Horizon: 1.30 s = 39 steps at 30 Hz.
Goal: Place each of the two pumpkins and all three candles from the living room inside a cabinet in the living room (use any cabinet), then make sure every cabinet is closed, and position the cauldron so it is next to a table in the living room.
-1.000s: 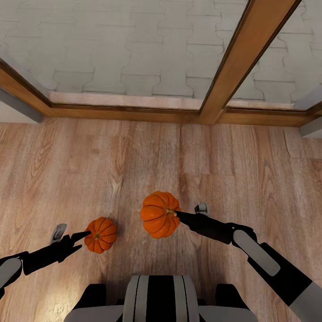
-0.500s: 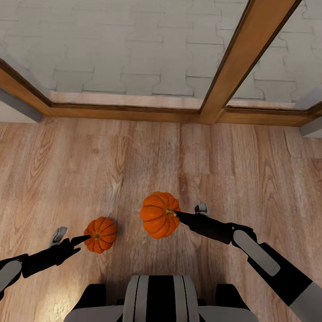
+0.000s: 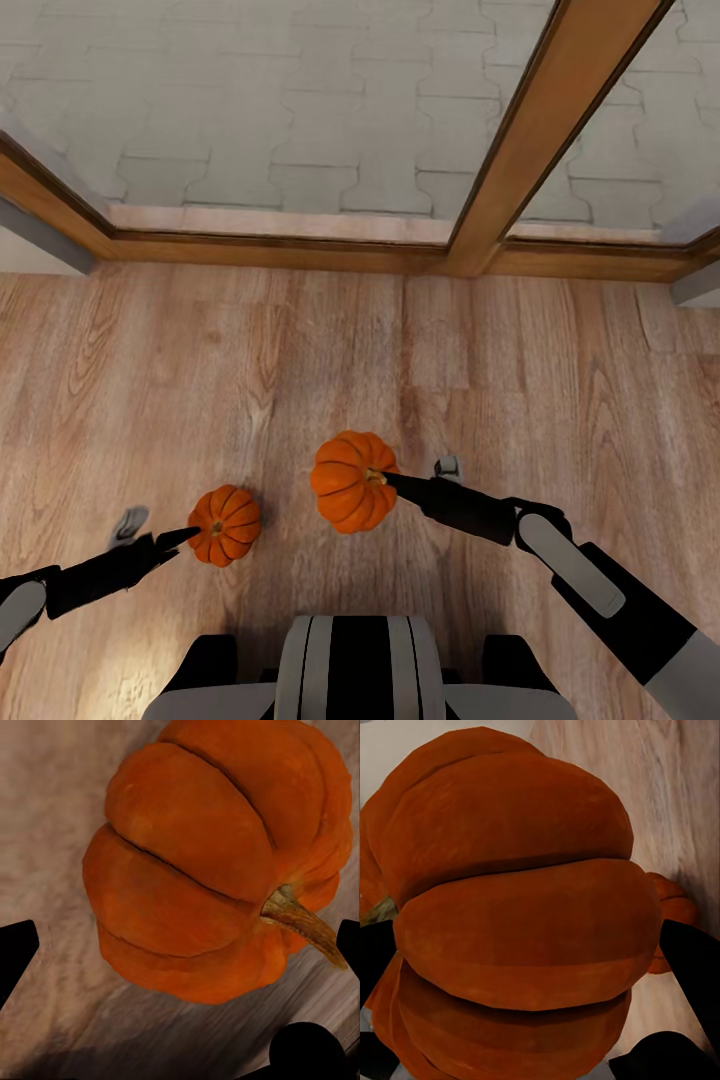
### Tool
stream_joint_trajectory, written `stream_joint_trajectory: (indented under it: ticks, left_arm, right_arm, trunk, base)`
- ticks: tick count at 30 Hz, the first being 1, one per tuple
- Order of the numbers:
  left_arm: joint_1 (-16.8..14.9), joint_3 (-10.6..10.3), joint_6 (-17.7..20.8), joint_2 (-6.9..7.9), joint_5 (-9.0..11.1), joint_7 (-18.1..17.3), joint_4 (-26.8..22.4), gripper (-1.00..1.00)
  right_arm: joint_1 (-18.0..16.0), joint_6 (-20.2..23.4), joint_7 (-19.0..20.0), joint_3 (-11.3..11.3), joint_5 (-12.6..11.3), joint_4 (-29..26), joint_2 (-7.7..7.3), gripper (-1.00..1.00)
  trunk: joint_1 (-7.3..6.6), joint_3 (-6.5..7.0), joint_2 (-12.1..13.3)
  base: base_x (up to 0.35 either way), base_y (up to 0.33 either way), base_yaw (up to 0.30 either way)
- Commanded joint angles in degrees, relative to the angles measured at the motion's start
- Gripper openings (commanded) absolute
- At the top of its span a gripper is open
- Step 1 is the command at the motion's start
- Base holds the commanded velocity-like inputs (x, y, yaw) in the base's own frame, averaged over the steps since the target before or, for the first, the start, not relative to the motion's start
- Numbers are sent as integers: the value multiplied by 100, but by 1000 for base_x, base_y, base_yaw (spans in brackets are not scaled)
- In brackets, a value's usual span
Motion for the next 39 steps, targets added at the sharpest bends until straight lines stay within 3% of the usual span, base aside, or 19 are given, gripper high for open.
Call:
stream_joint_trajectory:
  ticks: [1, 4, 7, 13, 39]
  left_arm:
    - [-17, 8, -217, -5, -314, -418, 133, 100]
    - [-28, 20, -480, -12, -565, -924, 247, 100]
    - [-30, 22, -534, -11, -630, -1036, 273, 100]
    - [-31, 23, -561, -13, -645, -1074, 281, 100]
    - [-31, 86, -848, -39, -657, -1057, 325, 100]
  right_arm:
    - [-5, 25, -20, 10, -56, -6, -1, -100]
    - [-5, 24, -21, 10, -56, -14, -2, -100]
    - [-3, 28, -23, 13, -56, -153, -5, -100]
    - [-6, 30, -171, 34, -68, -714, 1, -100]
    - [0, 30, -358, 123, -65, -791, 6, -100]
  trunk:
    - [2, -2, -3]
    - [9, -2, -7]
    - [17, -2, -11]
    - [33, -2, -19]
    - [71, -2, -39]
  base:
    - [0, 0, 0]
    - [0, 0, 0]
    - [0, 0, 0]
    - [0, 0, 0]
    - [0, 3, 0]
